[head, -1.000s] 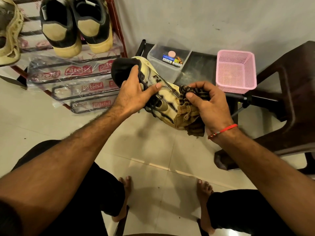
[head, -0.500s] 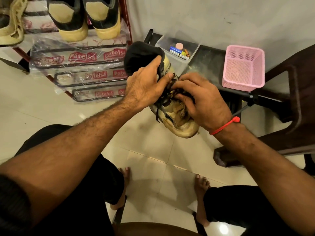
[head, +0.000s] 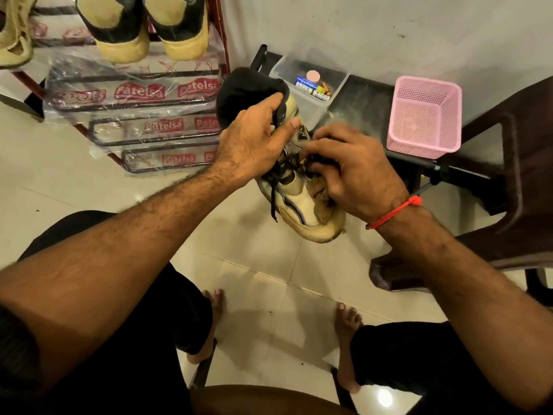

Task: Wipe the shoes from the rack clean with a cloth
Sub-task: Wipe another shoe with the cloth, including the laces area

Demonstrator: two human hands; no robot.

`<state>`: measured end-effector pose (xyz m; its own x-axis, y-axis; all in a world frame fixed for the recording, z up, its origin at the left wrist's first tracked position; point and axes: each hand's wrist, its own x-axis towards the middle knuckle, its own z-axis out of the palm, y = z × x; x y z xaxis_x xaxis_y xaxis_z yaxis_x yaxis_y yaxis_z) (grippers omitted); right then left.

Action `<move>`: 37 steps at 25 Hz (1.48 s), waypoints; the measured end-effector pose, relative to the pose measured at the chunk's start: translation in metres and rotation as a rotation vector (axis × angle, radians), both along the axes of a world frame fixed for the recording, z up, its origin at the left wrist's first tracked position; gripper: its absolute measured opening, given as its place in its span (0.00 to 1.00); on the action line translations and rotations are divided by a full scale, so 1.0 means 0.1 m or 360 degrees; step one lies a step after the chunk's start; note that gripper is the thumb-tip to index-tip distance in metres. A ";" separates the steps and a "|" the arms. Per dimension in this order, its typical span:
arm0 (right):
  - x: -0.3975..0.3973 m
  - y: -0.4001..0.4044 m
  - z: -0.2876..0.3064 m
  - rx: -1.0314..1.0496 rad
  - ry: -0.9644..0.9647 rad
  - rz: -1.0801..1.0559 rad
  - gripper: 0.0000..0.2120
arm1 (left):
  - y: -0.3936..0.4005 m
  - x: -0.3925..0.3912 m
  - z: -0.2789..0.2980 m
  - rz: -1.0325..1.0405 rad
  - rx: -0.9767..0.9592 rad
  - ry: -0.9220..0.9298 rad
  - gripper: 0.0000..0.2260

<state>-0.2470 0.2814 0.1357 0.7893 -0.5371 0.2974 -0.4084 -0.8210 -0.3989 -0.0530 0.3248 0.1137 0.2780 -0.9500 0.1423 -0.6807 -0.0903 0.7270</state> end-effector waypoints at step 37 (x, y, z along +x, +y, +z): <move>-0.12 0.15 0.13 0.0790 0.0753 0.0224 0.09 | 0.12 0.17 -0.04 0.0192 -0.0266 0.0321 0.24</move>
<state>-0.2587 0.2959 0.1491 0.8455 -0.4037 -0.3495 -0.5340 -0.6455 -0.5461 -0.0363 0.3371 0.1097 0.4261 -0.8764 0.2244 -0.5127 -0.0296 0.8581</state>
